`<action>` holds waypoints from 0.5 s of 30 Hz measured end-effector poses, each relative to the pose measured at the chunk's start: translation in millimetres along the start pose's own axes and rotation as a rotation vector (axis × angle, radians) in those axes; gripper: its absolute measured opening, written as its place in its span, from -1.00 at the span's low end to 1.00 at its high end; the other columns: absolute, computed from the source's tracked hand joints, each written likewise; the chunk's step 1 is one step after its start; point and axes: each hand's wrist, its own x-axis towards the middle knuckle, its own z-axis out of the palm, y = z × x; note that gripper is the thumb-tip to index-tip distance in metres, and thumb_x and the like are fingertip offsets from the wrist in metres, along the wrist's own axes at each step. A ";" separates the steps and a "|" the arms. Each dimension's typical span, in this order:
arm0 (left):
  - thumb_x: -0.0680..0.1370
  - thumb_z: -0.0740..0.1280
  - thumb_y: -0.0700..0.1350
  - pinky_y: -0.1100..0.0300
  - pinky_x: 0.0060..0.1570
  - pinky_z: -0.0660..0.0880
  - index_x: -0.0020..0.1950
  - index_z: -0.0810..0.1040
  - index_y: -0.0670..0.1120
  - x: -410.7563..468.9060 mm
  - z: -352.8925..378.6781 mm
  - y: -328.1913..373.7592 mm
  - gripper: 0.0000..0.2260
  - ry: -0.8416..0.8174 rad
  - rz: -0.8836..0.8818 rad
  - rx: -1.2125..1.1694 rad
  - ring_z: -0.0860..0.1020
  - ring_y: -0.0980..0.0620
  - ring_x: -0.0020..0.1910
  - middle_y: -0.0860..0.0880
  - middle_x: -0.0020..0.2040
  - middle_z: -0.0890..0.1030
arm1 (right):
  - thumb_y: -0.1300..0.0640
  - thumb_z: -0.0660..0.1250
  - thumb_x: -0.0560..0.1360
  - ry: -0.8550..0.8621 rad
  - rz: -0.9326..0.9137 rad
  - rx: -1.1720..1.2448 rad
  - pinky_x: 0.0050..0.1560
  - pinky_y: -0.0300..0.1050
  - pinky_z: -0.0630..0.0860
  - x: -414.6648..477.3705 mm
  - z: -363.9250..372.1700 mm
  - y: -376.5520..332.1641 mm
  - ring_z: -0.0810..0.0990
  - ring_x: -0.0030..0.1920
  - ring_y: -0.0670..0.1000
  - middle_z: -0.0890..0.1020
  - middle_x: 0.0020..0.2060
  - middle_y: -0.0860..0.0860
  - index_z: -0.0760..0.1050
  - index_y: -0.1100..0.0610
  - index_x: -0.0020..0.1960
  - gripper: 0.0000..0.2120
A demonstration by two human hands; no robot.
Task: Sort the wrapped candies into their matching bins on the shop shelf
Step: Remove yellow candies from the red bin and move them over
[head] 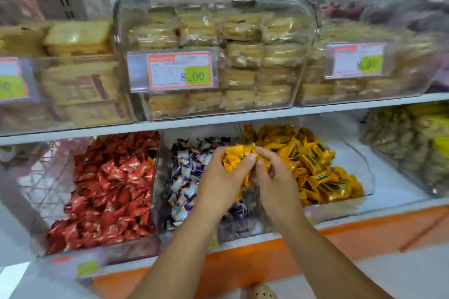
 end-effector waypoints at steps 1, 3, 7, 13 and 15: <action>0.45 0.35 0.26 0.07 -0.03 0.54 -0.03 0.47 0.12 9.4 13.8 7.4 -0.73 -0.007 0.025 0.027 0.59 0.12 -0.12 0.13 -0.13 0.61 | 0.02 0.14 0.63 0.035 -0.012 -0.013 -0.15 -0.31 0.45 9.0 -11.7 3.9 0.55 -0.01 -0.06 0.59 0.13 0.01 0.42 -0.16 0.28 -0.75; 0.45 0.35 0.26 0.13 -0.03 0.53 -0.02 0.48 0.08 31.6 38.5 22.3 -0.71 -0.023 0.063 0.094 0.58 0.09 -0.08 0.12 -0.11 0.61 | 0.02 0.14 0.63 0.091 -0.041 -0.005 -0.01 -0.19 0.54 30.9 -30.4 15.4 0.57 0.07 -0.07 0.59 0.14 -0.03 0.43 -0.10 0.31 -0.72; 0.52 0.20 0.30 0.12 0.01 0.47 0.04 0.58 -0.06 79.9 85.0 45.7 -0.55 -0.158 0.075 0.480 0.55 -0.07 0.01 -0.13 0.06 0.61 | 0.10 0.17 0.62 0.186 -0.064 -0.073 0.03 -0.06 0.54 78.2 -61.2 52.8 0.56 0.04 -0.03 0.60 0.13 0.01 0.45 0.04 0.33 -0.71; 0.58 0.05 0.29 -0.07 0.41 0.18 0.53 0.14 0.08 139.7 119.7 14.7 -0.43 -0.221 0.252 0.859 0.20 -0.17 0.47 -0.08 0.53 0.20 | -0.07 0.02 0.58 0.102 -0.200 -0.824 0.43 0.09 0.18 124.6 -90.0 100.4 0.32 0.39 0.21 0.41 0.38 0.11 0.39 0.10 0.40 -0.52; 0.59 -0.05 0.29 -0.16 0.45 0.02 0.55 0.00 0.15 152.9 126.6 6.2 -0.45 -0.263 0.270 0.972 0.05 -0.16 0.52 -0.03 0.57 0.05 | -0.16 -0.09 0.60 0.027 -0.137 -0.965 0.45 0.20 0.07 127.2 -91.2 101.2 0.17 0.47 0.24 0.26 0.47 0.05 0.21 -0.04 0.49 -0.49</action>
